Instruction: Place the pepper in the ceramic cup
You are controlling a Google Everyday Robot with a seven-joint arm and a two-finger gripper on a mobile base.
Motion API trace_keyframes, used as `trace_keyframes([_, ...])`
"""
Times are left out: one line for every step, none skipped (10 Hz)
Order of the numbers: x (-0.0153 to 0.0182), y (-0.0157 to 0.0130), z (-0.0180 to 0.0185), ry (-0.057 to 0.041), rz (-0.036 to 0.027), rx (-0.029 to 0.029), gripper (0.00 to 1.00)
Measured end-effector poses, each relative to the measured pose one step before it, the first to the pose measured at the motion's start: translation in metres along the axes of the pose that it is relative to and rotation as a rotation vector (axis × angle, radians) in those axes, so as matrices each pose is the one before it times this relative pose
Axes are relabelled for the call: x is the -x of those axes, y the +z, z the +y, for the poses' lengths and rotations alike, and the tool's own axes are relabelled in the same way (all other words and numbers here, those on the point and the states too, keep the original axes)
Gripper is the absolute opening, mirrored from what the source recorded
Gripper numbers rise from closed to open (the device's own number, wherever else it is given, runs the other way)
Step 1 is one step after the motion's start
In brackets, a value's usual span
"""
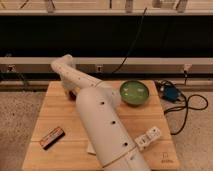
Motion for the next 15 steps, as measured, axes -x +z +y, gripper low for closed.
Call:
trace_keyframes([0.00178,-0.00405,0.00367,0.00776,0.00648,-0.00824,0.17])
trace_keyframes([0.00366,-0.00543,0.00318,0.0056,0.00306,-0.00604,0.08])
trace_keyframes([0.0032,-0.01165,0.00403,0.00639,0.01623,-0.01173,0.01])
trace_keyframes([0.00318,-0.00773,0.00177,0.0024,0.01088,-0.00854,0.0])
trace_keyframes([0.00459,-0.01309,0.00259,0.00753,0.01866,-0.01451,0.0])
trace_keyframes([0.0038,-0.01283,0.00279,0.006,0.01796,-0.00913,0.0])
trace_keyframes([0.00355,-0.00982,0.00198,0.00399,0.01492,-0.00795,0.0])
trace_keyframes([0.00438,-0.0115,0.00374,0.00486,0.02272,-0.00812,0.0])
trace_keyframes([0.00338,-0.00972,0.00247,0.00383,0.01806,-0.00562,0.0])
trace_keyframes([0.00289,-0.00712,0.00099,0.00095,0.01188,-0.00374,0.0])
trace_keyframes([0.00317,-0.00971,0.00058,-0.00055,0.01904,-0.00442,0.0])
trace_keyframes([0.00378,-0.01211,0.00163,0.00209,0.01673,-0.00581,0.0])
trace_keyframes([0.00257,-0.00874,0.00321,0.00323,0.01597,-0.00325,0.0])
trace_keyframes([0.00214,-0.00604,0.00259,0.0024,0.01269,-0.00222,0.0])
trace_keyframes([0.00436,-0.01166,0.00394,0.00544,0.01692,-0.00679,0.0])
